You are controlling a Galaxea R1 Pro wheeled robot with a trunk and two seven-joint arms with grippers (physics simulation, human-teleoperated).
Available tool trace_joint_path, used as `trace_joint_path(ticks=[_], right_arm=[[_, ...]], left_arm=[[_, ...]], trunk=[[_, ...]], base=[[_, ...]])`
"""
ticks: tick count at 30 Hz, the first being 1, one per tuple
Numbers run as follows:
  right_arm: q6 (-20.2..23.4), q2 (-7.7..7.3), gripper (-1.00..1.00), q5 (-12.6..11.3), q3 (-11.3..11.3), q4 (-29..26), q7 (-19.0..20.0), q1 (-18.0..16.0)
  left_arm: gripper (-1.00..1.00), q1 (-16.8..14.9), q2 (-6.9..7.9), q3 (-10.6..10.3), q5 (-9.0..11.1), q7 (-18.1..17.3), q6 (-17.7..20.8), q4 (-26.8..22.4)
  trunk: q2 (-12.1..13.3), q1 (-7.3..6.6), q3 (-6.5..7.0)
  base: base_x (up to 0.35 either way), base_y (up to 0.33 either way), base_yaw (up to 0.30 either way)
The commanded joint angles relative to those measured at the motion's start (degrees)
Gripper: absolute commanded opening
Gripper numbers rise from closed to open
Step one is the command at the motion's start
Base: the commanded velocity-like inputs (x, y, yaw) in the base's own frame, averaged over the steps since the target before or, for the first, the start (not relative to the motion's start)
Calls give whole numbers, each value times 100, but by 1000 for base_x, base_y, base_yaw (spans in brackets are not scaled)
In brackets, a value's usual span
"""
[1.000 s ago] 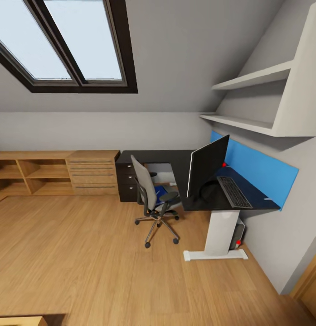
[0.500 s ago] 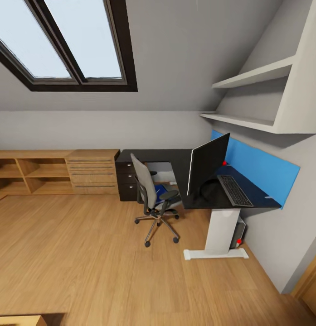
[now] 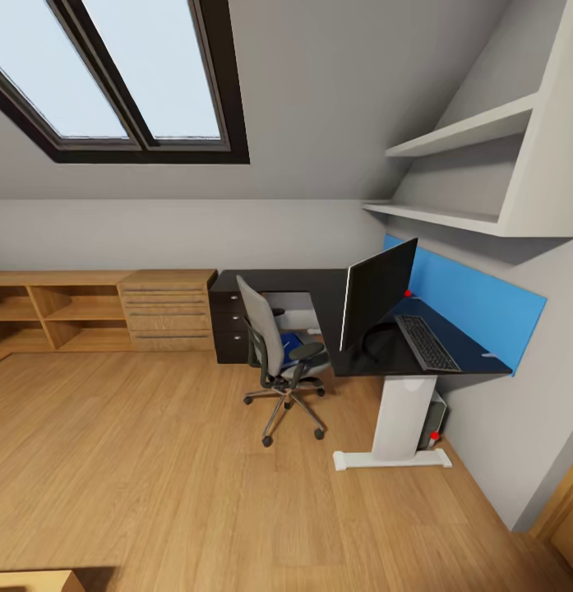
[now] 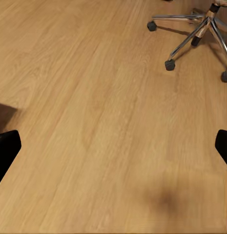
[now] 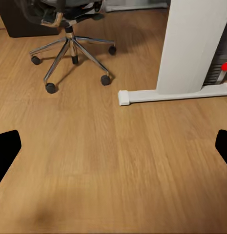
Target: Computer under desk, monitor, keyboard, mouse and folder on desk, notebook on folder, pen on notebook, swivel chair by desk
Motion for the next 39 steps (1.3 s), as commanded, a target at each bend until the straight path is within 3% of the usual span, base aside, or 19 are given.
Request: trace_joint_path(ticks=[1, 2, 3, 5, 6, 8, 9, 13, 14, 20, 24, 26, 32, 34, 35, 36, 39], right_arm=[[345, 31, 100, -4, -18, -348, 2, -29], [568, 49, 100, -6, -18, -516, 3, -52], [1088, 94, 100, -3, -18, -822, 7, -122], [1660, 149, 100, 6, -18, -1070, 10, -226], [2226, 204, 100, 15, -14, -1250, 13, -374], [2747, 255, 100, 21, -12, -1366, 14, -575], [3200, 296, 100, 25, -11, -1429, 15, -824], [3909, 379, 100, 29, -4, -1384, 12, -1425], [4168, 435, 100, 30, -3, -1228, 2, -1758], [4608, 706, 100, 31, 0, -243, -314, -3040], [4681, 769, 100, 27, 0, 184, -559, -3533], [4695, 769, 100, 25, 0, 234, -593, -3626], [4989, 769, 100, 16, -7, 224, -651, -3719], [5139, 769, 100, 12, -14, 209, -666, -3722], [5405, 769, 100, -5, -25, 135, -687, -3736], [5643, 769, 100, -16, -30, -35, -702, -3779], [6037, 769, 100, -24, -33, -367, -747, -3837]], left_arm=[[100, -3, -8, 12, -4, 5, 541, -445], [100, -3, -8, 12, -6, 8, 843, -668], [100, -3, -5, 12, -6, 18, 1494, -1103], [100, -9, -4, 9, -7, 25, 2190, -1510], [100, -53, -4, 10, -4, 29, 2883, -1882], [100, -175, -9, 11, -2, 32, 3523, -2188], [100, -359, -15, 10, -2, 36, 4063, -2386], [100, -841, -55, 3, -5, 43, 4803, -2567], [100, -1096, -90, 0, -9, 74, 5040, -2584], [100, -2065, -159, -5, -15, 422, 5519, -2159], [100, -2404, -158, -9, -20, 508, 5588, -1989], [100, -2463, -160, -18, -20, 514, 5613, -2086], [100, -2522, -172, -121, 5, 509, 5743, -3209], [100, -2523, -168, -156, 58, 503, 5980, -3508], [100, -2524, -151, -171, 241, 502, 6484, -3704], [100, -2525, -136, -176, 362, 507, 6720, -3769], [100, -2529, -90, -179, 435, 515, 6864, -3823]], trunk=[[-45, 23, -26], [-86, 45, -44], [-126, 67, -62], [-206, 110, -98], [-246, 132, -116], [-326, 176, -151], [-366, 198, -169], [-527, 286, -241], [-567, 308, -259], [-807, 440, -367], [-968, 528, -439], [-1048, 572, -475], [-1289, 703, -582], [-1369, 747, -618], [-1409, 769, -636], [-1449, 791, -654], [-1569, 857, -708]], base=[[0, 0, 0], [0, 0, 0], [0, 0, 0], [0, 0, 0], [0, 0, 0], [0, 0, 0], [0, 0, 0], [0, 0, 0], [0, 0, 0], [0, 0, 0], [0, 0, 0], [0, 0, 0], [0, 0, 0], [0, 0, 0], [0, 0, 0], [0, 0, 0], [0, 0, 0]])
